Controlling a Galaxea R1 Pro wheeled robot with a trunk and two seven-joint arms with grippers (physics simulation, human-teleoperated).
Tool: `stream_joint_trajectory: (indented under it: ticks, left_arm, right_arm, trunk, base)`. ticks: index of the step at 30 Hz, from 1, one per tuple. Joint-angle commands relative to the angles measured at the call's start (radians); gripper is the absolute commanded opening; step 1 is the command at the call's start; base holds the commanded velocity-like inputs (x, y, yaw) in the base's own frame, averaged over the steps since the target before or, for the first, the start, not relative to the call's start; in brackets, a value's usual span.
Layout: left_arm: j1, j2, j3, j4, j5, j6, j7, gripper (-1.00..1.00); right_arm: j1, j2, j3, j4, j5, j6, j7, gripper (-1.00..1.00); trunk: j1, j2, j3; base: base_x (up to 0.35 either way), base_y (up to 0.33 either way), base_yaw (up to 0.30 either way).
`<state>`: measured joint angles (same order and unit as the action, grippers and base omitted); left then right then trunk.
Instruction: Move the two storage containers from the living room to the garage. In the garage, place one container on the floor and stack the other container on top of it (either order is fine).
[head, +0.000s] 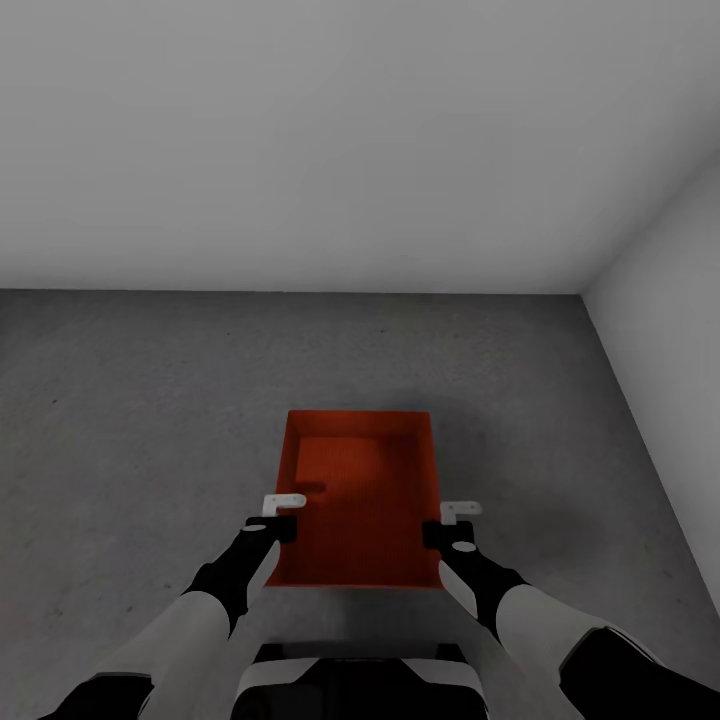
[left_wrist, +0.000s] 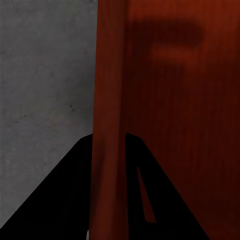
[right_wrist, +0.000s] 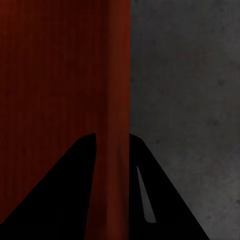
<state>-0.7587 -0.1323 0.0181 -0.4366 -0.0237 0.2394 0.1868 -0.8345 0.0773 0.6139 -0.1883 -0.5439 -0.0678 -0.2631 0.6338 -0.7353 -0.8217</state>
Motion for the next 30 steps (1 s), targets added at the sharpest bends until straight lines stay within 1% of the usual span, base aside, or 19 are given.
stream_joint_trajectory:
  ticks: [1,30]
  left_arm:
    - [0.001,0.045,-0.002,0.002,-0.001,0.008,0.006,-1.0]
    - [0.001,0.043,-0.003,0.003,-0.004,0.008,0.006,-1.0]
  right_arm:
    - [-0.001,-0.001,-0.014,-0.002,0.007,-0.027,-0.001,-1.0]
    - [-0.001,-0.001,-0.014,-0.002,0.007,-0.027,-0.001,-1.0]
  trunk:
    - [0.0,-0.001,-0.001]
    - [0.0,-0.001,-0.001]
  base:
    - [0.0,0.0,0.002]
    - [0.0,0.0,0.0]
